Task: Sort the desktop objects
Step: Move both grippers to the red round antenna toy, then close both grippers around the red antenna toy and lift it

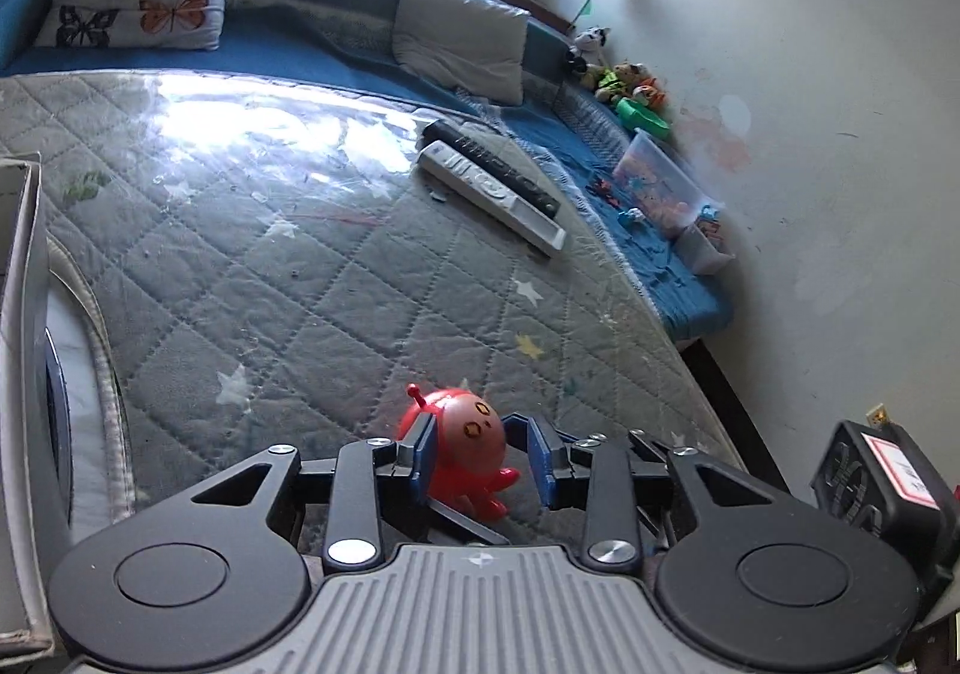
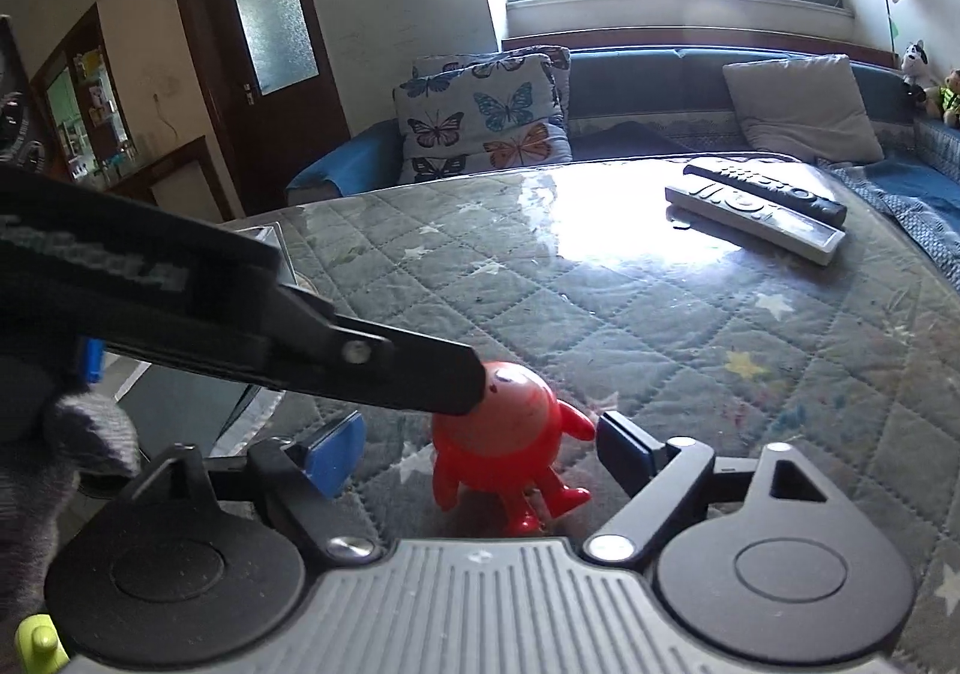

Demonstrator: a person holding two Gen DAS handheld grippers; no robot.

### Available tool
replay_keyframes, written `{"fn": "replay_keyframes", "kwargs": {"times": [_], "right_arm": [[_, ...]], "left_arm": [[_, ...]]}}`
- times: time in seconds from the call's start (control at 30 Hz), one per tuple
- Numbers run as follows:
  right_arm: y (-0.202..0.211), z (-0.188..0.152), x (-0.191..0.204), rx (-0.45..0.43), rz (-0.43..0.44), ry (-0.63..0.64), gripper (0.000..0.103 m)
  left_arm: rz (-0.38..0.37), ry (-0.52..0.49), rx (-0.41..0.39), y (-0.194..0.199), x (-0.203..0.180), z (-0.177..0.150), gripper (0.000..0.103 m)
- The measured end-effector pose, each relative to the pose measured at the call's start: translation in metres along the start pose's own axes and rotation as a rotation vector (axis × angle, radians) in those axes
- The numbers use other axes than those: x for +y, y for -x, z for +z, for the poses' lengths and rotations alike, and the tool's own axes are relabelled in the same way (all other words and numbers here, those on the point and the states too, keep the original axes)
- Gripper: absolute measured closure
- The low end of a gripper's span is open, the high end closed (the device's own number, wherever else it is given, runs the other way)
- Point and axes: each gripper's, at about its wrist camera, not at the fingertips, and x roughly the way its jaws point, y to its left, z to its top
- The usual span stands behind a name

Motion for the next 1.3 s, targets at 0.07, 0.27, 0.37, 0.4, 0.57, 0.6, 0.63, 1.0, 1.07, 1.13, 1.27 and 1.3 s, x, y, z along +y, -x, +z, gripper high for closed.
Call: {"fn": "replay_keyframes", "kwargs": {"times": [0.07, 0.27, 0.37, 0.4, 0.57, 0.6, 0.63, 1.0, 1.07, 1.13, 1.27, 1.3], "right_arm": [[-0.001, 0.000, -0.001, 0.002, -0.002, -0.003, 0.018], [-0.006, -0.001, -0.005, 0.022, 0.020, -0.010, 0.023], [-0.006, -0.002, -0.004, 0.017, 0.020, 0.005, 0.025], [-0.006, -0.002, -0.005, 0.016, 0.021, 0.001, 0.026], [-0.003, -0.001, -0.012, 0.014, 0.023, -0.032, 0.040], [-0.002, -0.001, -0.012, 0.014, 0.023, -0.034, 0.042], [-0.001, -0.002, -0.012, 0.015, 0.023, -0.034, 0.043], [-0.006, -0.004, -0.009, 0.038, 0.023, 0.000, 0.044], [-0.006, -0.003, -0.012, 0.039, 0.019, -0.014, 0.044], [-0.007, -0.002, -0.015, 0.038, 0.021, -0.033, 0.044], [-0.012, 0.000, -0.017, 0.038, 0.025, -0.031, 0.043], [-0.012, 0.001, -0.016, 0.039, 0.023, -0.023, 0.043]], "left_arm": [[-0.003, 0.019, 0.003, -0.007, 0.002, 0.001, 0.066], [0.012, 0.051, 0.043, -0.023, 0.009, 0.001, 0.066], [0.005, 0.072, 0.044, -0.025, 0.013, 0.001, 0.064], [-0.001, 0.080, 0.040, -0.025, 0.015, 0.001, 0.065], [-0.014, 0.083, 0.023, -0.022, 0.018, -0.001, 0.066], [-0.012, 0.078, 0.021, -0.021, 0.017, -0.003, 0.066], [-0.012, 0.077, 0.023, -0.020, 0.017, -0.004, 0.066], [-0.002, 0.144, -0.003, -0.017, 0.022, 0.008, 0.065], [-0.011, 0.155, 0.006, -0.020, 0.024, 0.008, 0.064], [-0.025, 0.174, 0.007, -0.023, 0.026, 0.009, 0.064], [-0.032, 0.190, -0.001, -0.025, 0.025, 0.012, 0.064], [-0.028, 0.188, -0.005, -0.025, 0.024, 0.013, 0.064]]}}
